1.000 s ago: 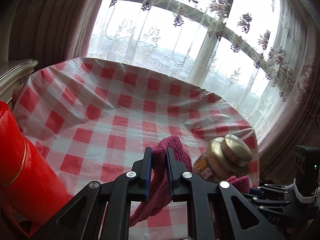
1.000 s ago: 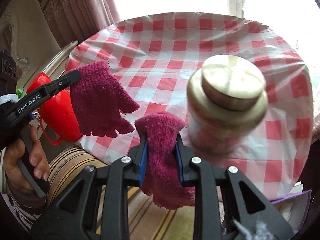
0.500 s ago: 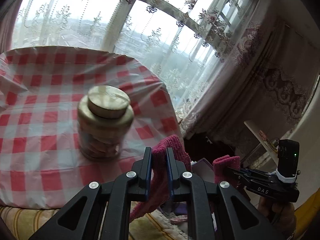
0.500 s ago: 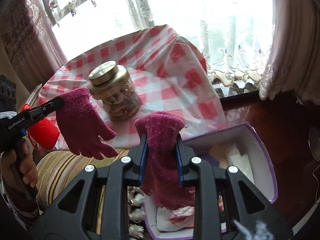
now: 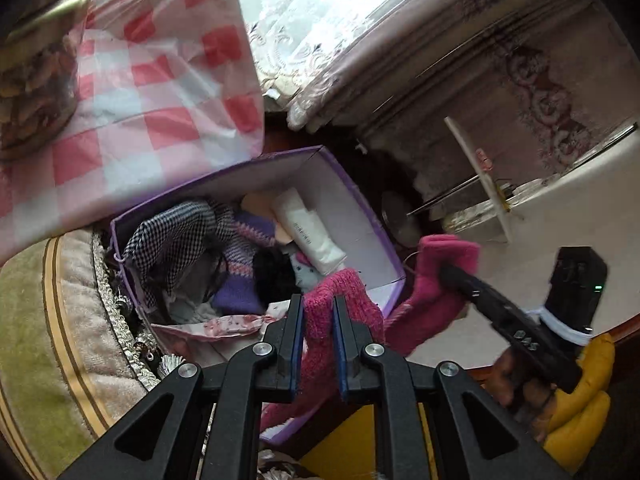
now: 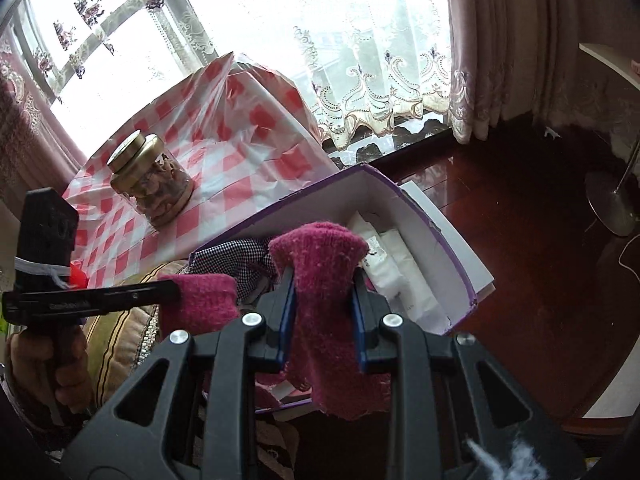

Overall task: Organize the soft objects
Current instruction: 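Carry both pink gloves into the box and open both tools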

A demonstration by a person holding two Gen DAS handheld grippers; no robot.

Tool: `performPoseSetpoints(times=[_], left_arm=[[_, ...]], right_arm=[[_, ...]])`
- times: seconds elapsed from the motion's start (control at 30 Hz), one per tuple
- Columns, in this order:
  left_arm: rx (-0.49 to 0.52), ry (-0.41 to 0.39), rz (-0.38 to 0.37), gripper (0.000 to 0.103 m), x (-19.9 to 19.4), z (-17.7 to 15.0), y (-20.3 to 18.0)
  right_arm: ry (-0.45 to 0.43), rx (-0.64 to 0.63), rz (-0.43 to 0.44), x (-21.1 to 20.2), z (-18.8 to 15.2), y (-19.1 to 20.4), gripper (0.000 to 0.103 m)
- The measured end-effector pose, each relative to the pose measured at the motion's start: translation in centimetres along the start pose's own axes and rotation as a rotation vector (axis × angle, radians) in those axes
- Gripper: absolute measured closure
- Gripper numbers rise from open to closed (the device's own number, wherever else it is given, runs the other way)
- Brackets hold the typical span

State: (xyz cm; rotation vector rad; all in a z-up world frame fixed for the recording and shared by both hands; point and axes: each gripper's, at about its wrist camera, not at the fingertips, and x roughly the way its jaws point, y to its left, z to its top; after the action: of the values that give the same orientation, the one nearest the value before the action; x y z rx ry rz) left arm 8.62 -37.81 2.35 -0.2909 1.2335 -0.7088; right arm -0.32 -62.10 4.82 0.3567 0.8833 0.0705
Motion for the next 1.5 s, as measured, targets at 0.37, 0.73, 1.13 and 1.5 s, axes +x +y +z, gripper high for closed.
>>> performPoseSetpoints(times=[0.37, 0.73, 1.13, 1.5], left_arm=[[-0.03, 0.037, 0.282, 0.089, 3.7, 2.5, 4.4], [-0.063, -0.01, 0.311, 0.077, 3.5, 3.6, 6.1], [-0.074, -0.172, 0.231, 0.045, -4.6, 2.0, 7.5], [-0.051, -0.149, 0.023, 0.02, -7.8, -4.4, 8.2]], right_arm=[[0.053, -0.015, 0.103, 3.0, -1.0, 1.5, 0.075], [0.16, -0.085, 0.189, 6.9, -1.8, 5.9, 0.075], [0.279, -0.19, 0.204, 10.5, -3.2, 10.0, 0.069], [0.265, -0.286, -0.02, 9.4, -4.1, 12.1, 0.038]])
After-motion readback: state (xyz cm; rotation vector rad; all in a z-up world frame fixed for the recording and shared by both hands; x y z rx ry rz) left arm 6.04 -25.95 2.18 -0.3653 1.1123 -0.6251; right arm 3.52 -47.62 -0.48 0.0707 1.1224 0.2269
